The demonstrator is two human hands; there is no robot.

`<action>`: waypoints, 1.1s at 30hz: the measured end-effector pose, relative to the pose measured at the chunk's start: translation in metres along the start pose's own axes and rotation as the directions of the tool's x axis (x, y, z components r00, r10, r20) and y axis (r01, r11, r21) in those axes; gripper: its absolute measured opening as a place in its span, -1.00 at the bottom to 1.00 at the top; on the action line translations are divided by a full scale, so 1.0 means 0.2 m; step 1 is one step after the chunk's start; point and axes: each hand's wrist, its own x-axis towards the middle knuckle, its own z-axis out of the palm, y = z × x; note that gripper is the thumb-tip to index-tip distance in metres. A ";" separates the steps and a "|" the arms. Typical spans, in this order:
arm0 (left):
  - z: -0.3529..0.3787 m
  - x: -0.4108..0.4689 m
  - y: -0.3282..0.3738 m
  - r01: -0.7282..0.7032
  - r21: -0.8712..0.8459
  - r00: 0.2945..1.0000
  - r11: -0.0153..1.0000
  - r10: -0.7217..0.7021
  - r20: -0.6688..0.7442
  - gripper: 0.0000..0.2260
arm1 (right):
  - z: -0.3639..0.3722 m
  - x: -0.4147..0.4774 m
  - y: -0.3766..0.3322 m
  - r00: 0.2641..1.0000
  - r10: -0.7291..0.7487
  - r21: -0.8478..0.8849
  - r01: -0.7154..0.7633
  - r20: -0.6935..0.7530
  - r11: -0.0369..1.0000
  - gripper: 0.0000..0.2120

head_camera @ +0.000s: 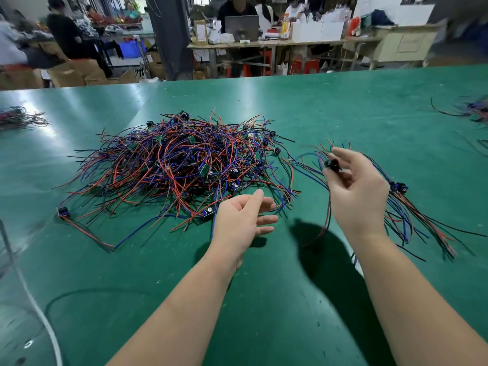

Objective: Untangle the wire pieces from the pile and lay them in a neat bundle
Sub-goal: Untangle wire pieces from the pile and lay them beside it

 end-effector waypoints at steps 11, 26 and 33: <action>-0.04 0.01 -0.06 -0.360 0.639 0.911 0.679 0.404 0.084 -0.89 | -0.08 0.06 0.10 0.925 0.258 -0.611 -0.037 0.278 0.791 -0.92; -0.02 -0.01 -0.03 -0.501 0.405 0.859 0.765 0.497 0.126 -0.81 | 0.02 -0.05 -0.04 0.813 0.388 -0.276 -0.290 0.435 0.916 -0.83; 0.03 -0.07 0.06 -0.171 -0.339 0.931 0.925 0.264 0.252 -0.84 | -0.01 -0.01 -0.16 0.599 0.385 0.519 -0.801 0.703 0.299 -0.78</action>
